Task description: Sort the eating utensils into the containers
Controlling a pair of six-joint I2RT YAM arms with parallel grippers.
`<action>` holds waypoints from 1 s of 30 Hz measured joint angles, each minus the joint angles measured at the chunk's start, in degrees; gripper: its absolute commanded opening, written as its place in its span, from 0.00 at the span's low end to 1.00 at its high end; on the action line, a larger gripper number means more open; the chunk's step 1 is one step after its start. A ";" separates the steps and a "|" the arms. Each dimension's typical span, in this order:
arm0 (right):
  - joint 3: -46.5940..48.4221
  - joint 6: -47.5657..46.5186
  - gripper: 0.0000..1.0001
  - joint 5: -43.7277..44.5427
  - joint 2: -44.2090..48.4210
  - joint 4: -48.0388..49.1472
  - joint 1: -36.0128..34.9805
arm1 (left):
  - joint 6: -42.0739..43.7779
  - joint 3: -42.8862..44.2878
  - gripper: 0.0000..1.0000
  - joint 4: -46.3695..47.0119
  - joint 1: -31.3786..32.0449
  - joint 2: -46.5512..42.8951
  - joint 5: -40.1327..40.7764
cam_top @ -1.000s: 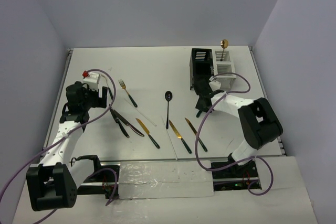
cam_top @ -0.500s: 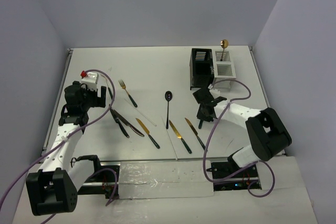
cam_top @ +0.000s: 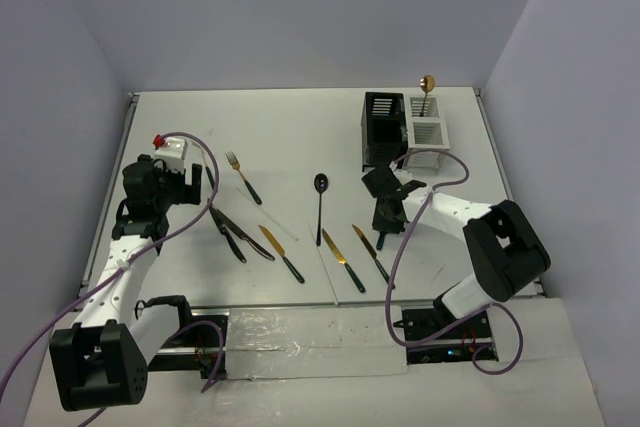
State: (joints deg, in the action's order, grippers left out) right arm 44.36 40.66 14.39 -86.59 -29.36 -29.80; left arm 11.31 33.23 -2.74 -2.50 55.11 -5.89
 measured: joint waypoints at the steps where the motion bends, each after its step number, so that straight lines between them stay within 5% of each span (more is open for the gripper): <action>1: 0.31 -0.09 0.19 0.04 -0.26 -0.13 0.00 | 0.02 0.00 0.93 0.11 0.00 0.00 0.09; 3: 0.42 -0.48 0.00 0.13 -0.39 -0.20 0.00 | 0.02 0.00 0.93 0.44 0.00 0.00 0.17; 12: -2.86 -0.42 0.00 4.00 5.25 -4.57 -1.01 | 0.09 0.00 0.93 0.70 0.00 0.00 0.68; 24: 0.07 -5.73 0.00 4.96 34.36 -9.51 -8.92 | 0.26 0.28 0.94 0.15 -0.02 -0.04 1.66; 30: 4.96 -16.35 0.00 7.30 44.57 -2.45 -9.60 | -0.13 2.82 0.94 -1.31 -0.02 0.20 1.62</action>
State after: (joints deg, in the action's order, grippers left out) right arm 49.32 24.32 21.69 -42.02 -31.81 -39.40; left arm 11.18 36.05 -4.05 -2.52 55.31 -4.27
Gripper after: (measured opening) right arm 0.176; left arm 0.938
